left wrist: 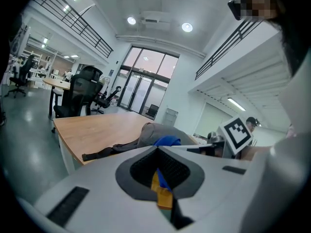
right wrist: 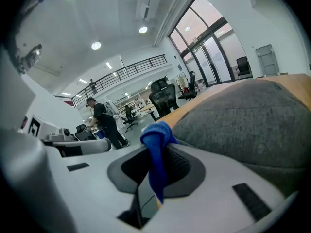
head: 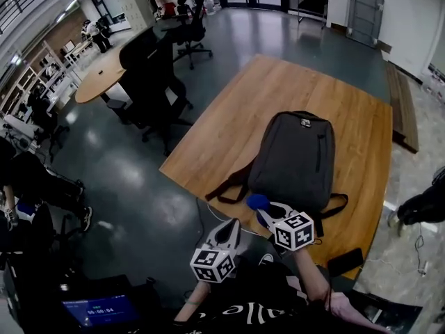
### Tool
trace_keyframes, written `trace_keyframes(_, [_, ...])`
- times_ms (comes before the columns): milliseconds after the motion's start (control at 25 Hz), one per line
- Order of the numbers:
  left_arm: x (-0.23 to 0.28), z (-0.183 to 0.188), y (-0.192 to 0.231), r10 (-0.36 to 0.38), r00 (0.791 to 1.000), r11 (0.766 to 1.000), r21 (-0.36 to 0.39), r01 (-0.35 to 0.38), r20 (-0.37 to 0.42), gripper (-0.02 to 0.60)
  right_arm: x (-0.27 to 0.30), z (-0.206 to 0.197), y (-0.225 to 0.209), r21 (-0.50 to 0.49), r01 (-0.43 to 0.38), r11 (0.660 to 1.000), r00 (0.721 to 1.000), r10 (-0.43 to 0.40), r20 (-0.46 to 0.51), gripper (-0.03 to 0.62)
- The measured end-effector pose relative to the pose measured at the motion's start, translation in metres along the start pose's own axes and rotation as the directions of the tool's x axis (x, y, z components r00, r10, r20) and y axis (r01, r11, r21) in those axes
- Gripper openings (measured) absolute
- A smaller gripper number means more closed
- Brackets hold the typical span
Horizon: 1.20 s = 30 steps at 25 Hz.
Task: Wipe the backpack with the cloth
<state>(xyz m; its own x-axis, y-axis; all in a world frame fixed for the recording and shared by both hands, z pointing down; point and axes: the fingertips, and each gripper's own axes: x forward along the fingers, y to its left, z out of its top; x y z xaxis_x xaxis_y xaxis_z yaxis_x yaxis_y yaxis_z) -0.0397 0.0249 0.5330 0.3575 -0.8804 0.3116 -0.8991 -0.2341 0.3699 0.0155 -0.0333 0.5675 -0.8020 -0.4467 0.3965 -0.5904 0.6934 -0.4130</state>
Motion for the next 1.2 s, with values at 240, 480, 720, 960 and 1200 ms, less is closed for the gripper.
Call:
trace_keyframes(240, [0.027, -0.006, -0.005, -0.032, 0.999, 0.999, 0.000, 0.032, -0.039, 0.000, -0.021, -0.011, -0.038, 0.032, 0.070, 0.997, 0.997, -0.071, 0.011, 0.055])
trace_keyframes(480, [0.042, -0.008, -0.017, -0.087, 0.993, 0.996, 0.027, 0.090, -0.078, 0.000, -0.070, -0.020, -0.077, 0.084, 0.183, 0.979, 0.982, -0.186, 0.024, 0.055])
trace_keyframes(720, [0.046, -0.008, -0.032, -0.126, 0.988, 0.991, 0.034, 0.130, -0.091, 0.000, -0.138, -0.034, -0.105, 0.137, 0.331, 0.934, 0.940, -0.338, 0.032, 0.055])
trace_keyframes(960, [0.062, 0.014, -0.018, -0.179, 0.979, 0.982, 0.043, 0.183, -0.097, 0.000, -0.158, -0.033, -0.123, 0.160, 0.439, 0.884, 0.895, -0.446, 0.012, 0.055])
trace_keyframes(1200, [0.070, 0.025, -0.010, -0.230, 0.967, 0.970, 0.059, 0.238, -0.111, 0.000, -0.174, -0.037, -0.130, 0.188, 0.524, 0.831, 0.846, -0.534, 0.002, 0.054])
